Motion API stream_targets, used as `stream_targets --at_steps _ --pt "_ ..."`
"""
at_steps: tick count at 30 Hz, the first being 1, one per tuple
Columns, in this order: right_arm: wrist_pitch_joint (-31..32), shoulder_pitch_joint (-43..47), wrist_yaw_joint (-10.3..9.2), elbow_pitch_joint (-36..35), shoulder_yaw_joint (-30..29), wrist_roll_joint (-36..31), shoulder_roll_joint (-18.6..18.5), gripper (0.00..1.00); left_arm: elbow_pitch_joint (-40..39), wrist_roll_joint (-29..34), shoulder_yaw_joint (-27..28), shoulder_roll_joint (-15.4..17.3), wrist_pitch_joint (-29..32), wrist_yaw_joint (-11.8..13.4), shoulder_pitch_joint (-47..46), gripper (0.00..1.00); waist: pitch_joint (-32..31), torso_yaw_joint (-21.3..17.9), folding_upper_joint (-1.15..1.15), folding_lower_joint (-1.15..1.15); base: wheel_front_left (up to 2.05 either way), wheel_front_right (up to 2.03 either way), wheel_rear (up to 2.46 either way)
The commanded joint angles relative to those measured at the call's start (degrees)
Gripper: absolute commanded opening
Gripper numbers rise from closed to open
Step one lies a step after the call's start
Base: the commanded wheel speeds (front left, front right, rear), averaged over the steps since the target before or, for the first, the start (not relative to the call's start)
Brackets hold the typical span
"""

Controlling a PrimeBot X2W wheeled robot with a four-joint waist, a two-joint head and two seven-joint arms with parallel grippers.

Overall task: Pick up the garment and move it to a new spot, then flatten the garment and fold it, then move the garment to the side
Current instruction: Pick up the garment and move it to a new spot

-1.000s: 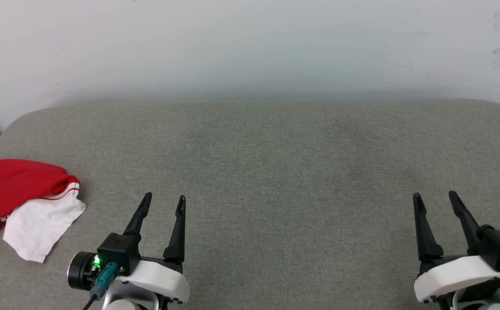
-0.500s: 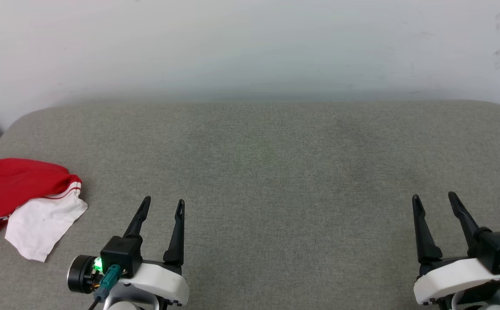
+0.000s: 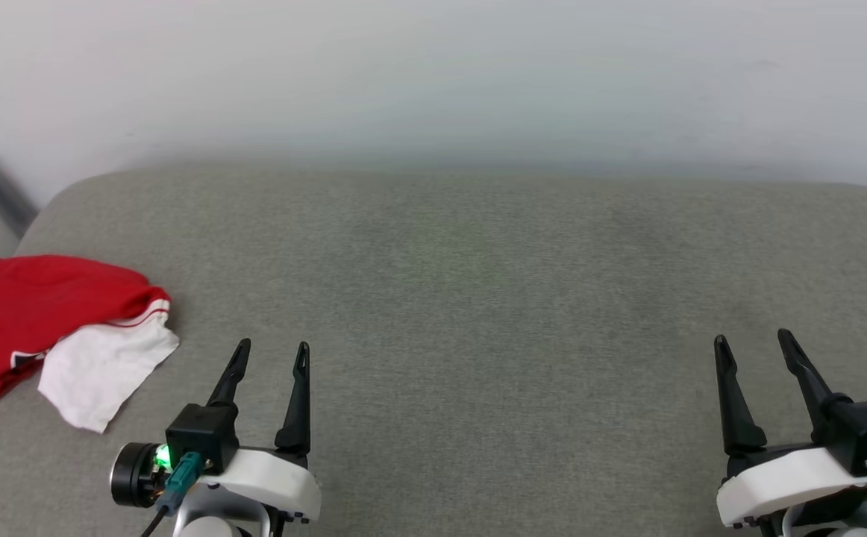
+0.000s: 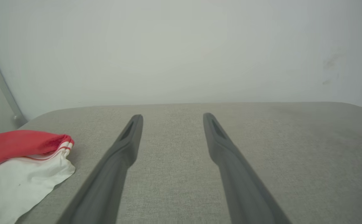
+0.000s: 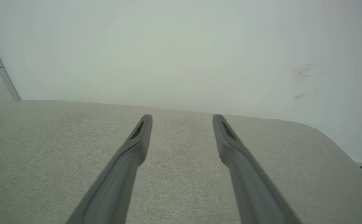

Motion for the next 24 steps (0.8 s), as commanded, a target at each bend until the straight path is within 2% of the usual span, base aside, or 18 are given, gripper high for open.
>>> stream_targets --at_steps 1,10,18,24 --pt "0.0 0.6 -0.02 -0.5 0.2 -0.2 0.2 1.00 0.4 0.0 0.3 0.0 -0.2 0.4 -0.9 1.00 0.4 1.6 0.00 0.00 0.00 0.00 0.00" --pt "1.0 0.5 -0.02 -2.5 1.6 -0.9 0.2 1.00 0.9 -0.3 3.4 0.3 -0.2 1.7 -1.9 1.00 1.0 10.0 0.00 0.00 0.00 0.00 0.00" --pt "1.4 0.4 -0.02 -3.2 3.5 -0.6 0.2 1.00 0.8 -0.5 5.6 0.7 -0.2 1.8 -1.3 1.00 1.1 18.2 0.00 0.00 0.00 0.00 0.00" --pt "1.9 -0.5 -0.02 -3.6 5.4 -1.1 0.2 1.00 0.6 -0.6 6.9 0.7 -0.2 1.9 -0.6 1.00 1.7 22.7 0.00 0.00 0.00 0.00 0.00"
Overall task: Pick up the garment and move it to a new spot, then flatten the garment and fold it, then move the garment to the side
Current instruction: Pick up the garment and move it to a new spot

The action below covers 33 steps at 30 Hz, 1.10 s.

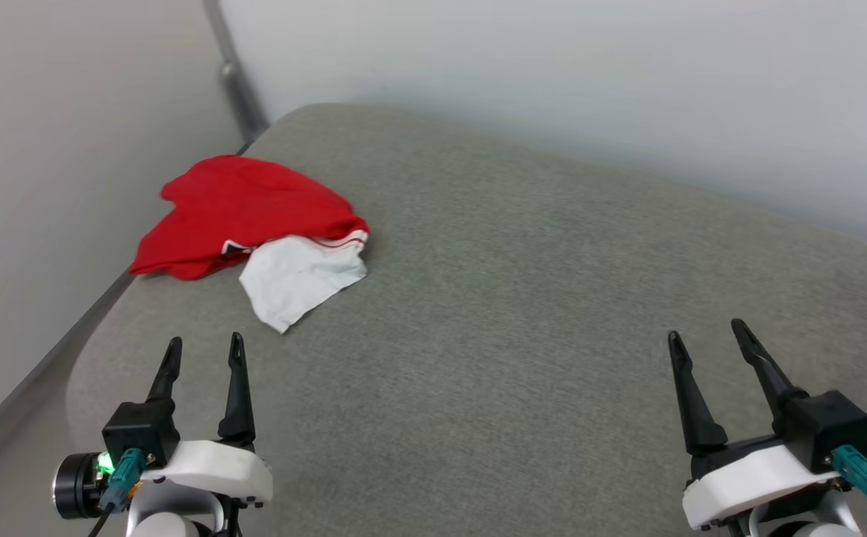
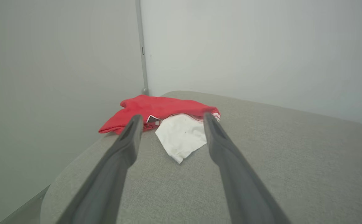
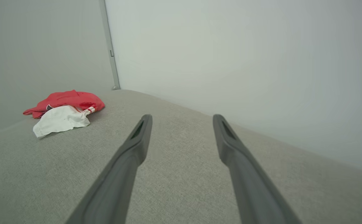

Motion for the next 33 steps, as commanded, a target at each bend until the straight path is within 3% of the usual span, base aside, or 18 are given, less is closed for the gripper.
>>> stream_targets --at_steps 1,10,20,25,33 --pt "0.2 -0.7 -0.02 -0.3 0.3 -0.1 0.1 1.00 -0.2 -0.2 0.3 0.1 -0.2 0.0 0.4 1.00 0.6 2.5 0.00 0.00 0.00 0.00 0.00" --pt "1.1 -1.9 -0.02 -1.2 1.3 -1.2 0.1 1.00 -0.9 -0.2 1.0 -0.3 -0.2 0.4 0.7 1.00 1.8 4.8 0.00 0.00 0.00 0.00 0.00" --pt "1.9 -3.7 -0.02 -2.2 2.0 -1.8 0.1 1.00 -0.5 -0.2 2.0 0.0 -0.2 -0.3 -3.9 1.00 4.3 3.7 0.00 0.00 0.00 0.00 0.00" --pt "3.1 -6.2 -0.02 -3.8 2.5 -3.0 0.0 1.00 0.3 -0.5 2.9 1.6 -0.2 -0.9 -12.3 1.00 8.4 1.5 0.00 0.00 0.00 0.00 0.00" --pt "3.8 -11.8 -0.02 -6.7 3.3 -3.5 -1.7 1.00 3.7 -1.2 5.4 8.1 0.9 -1.6 -28.3 1.00 18.3 -5.5 0.00 0.00 0.00 0.00 0.00"
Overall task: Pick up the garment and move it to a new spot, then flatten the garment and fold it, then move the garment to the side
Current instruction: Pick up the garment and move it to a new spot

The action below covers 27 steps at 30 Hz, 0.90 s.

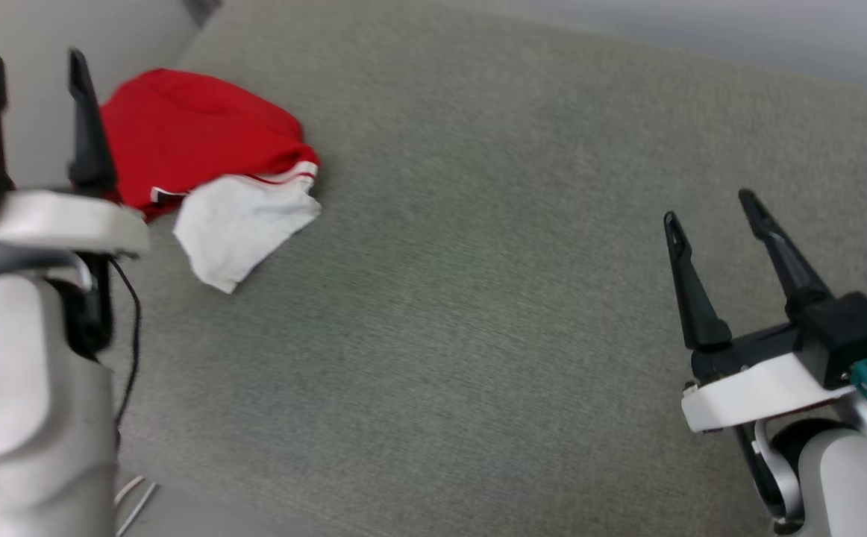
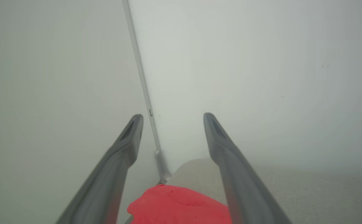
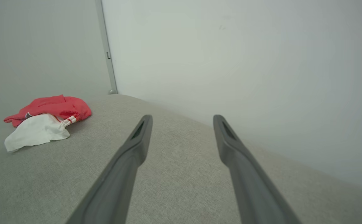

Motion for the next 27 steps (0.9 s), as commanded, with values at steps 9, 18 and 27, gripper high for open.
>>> stream_targets --at_steps 9,18,27 --pt "-1.1 -5.3 -0.02 -2.4 -0.8 0.3 -1.3 1.00 10.6 -6.0 2.2 8.9 14.0 -2.5 -13.2 1.00 13.1 -9.8 0.00 -0.01 0.00 0.00 0.00" --pt "-1.6 -7.4 -0.02 -2.8 -1.0 0.5 -1.6 1.00 21.2 -10.8 1.5 16.3 35.8 -3.3 -17.8 1.00 18.3 -12.1 0.00 -0.01 0.00 0.00 0.00" --pt "-1.9 -8.7 -0.02 -2.7 -0.6 0.9 -1.9 1.00 31.6 -15.7 2.1 16.0 49.6 -3.1 -16.8 1.00 20.0 -13.0 0.00 -0.01 0.00 0.00 0.00"
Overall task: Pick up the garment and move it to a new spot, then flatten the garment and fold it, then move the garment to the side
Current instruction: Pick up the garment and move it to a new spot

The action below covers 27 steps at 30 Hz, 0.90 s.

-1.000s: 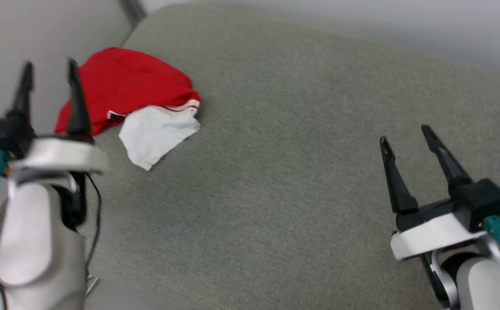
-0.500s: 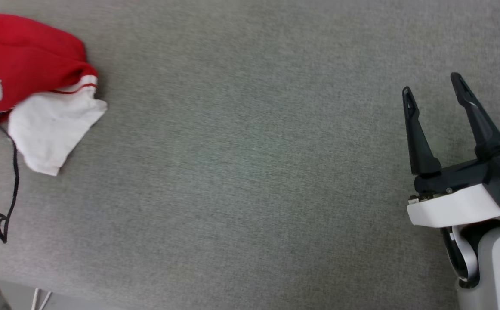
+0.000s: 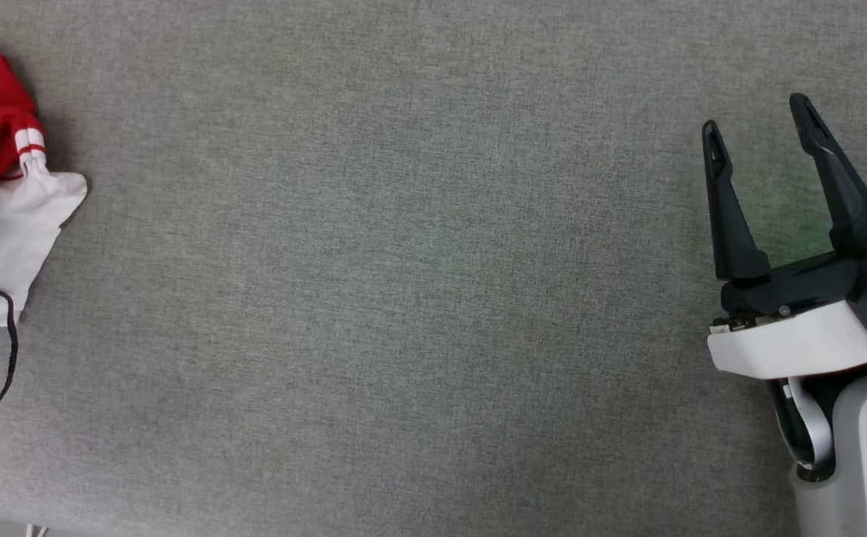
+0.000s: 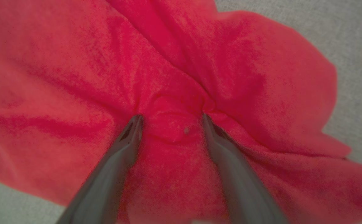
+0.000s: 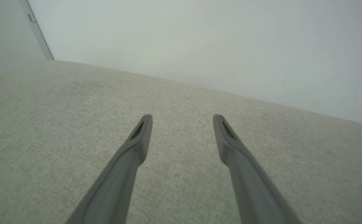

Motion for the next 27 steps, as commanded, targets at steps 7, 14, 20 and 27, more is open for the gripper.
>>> stream_targets --at_steps 7,14,20,27 --pt "-0.4 -0.3 -0.02 0.1 -0.4 0.3 -0.2 1.00 3.4 -0.2 -0.4 -1.2 -2.5 0.3 1.6 0.00 -1.8 -0.1 0.00 -0.01 0.00 0.00 0.00" --pt "-1.0 1.7 -0.02 1.2 -0.5 0.4 0.5 1.00 2.1 2.2 -1.2 0.2 -15.7 1.4 -0.9 0.00 -7.3 0.4 0.00 -0.01 0.00 0.00 0.00" --pt "-1.4 4.0 -0.02 2.4 -1.1 0.7 1.4 1.00 2.1 4.6 -3.5 0.5 -27.2 0.8 -2.5 0.00 -13.9 0.8 0.00 -0.01 0.00 0.00 0.00" --pt "-1.7 7.8 -0.02 4.0 -2.7 1.5 2.6 1.00 2.0 6.0 -7.2 -1.8 -38.4 0.1 -3.9 0.00 -21.6 0.4 0.00 -0.01 0.00 0.00 0.00"
